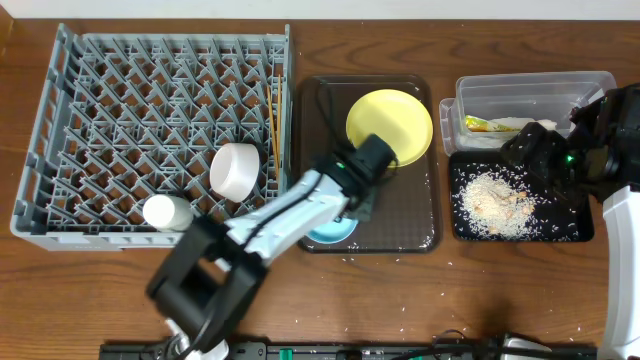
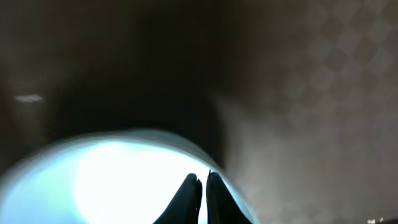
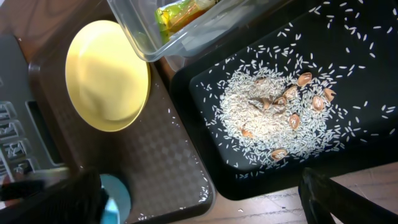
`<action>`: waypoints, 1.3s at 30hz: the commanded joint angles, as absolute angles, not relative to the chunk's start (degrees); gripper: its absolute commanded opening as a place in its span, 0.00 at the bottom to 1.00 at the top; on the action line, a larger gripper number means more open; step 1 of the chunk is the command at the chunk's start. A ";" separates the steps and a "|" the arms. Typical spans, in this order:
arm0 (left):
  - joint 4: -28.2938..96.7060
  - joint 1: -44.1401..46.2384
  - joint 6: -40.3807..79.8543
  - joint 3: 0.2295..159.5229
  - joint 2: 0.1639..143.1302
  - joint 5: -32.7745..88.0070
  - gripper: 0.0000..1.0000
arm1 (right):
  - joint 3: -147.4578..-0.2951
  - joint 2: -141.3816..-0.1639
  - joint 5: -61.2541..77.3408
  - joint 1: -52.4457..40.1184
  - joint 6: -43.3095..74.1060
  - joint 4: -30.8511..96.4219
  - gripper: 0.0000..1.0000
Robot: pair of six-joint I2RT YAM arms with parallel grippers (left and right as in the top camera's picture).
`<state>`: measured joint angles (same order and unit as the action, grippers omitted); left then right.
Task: Sort waste into correct bins and load items into the dishwasher
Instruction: 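Grasp the light-blue bowl rim with the left gripper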
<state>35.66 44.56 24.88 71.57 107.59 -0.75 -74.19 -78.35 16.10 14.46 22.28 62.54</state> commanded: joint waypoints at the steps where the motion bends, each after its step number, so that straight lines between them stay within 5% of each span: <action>1: 33.01 48.05 25.54 71.24 110.61 3.05 0.08 | -74.46 -78.11 16.53 14.61 22.06 62.59 0.99; 6: 30.52 50.78 20.29 76.88 109.54 16.43 0.08 | -74.46 -78.11 16.53 14.61 22.06 62.59 0.99; 10: 31.83 52.31 12.64 81.17 105.93 19.59 0.29 | -74.46 -78.11 16.53 14.61 22.06 62.59 0.99; 12: 35.03 51.55 12.25 81.14 103.00 11.42 0.44 | -74.46 -78.11 16.53 14.61 22.06 62.59 0.99; 19: 39.22 43.13 12.21 78.17 104.07 3.88 0.53 | -74.46 -78.11 16.53 14.61 22.06 62.59 0.99; 24: 38.11 38.54 6.66 76.18 109.14 12.71 0.55 | -74.46 -78.11 16.53 14.61 22.06 62.61 0.99; 28: 37.04 38.59 4.38 76.18 113.65 18.92 0.49 | -74.46 -78.11 16.53 14.61 22.06 62.61 0.99; 32: 36.84 39.35 4.32 76.18 116.90 19.51 0.27 | -74.46 -78.11 16.53 14.61 22.06 62.59 0.99; 34: 36.84 39.33 4.32 76.18 117.47 19.53 0.08 | -74.46 -78.11 16.53 14.61 22.06 62.61 0.99; 39: 38.83 38.96 4.54 78.00 116.09 20.51 0.08 | -74.46 -78.11 16.53 14.61 22.06 62.59 0.99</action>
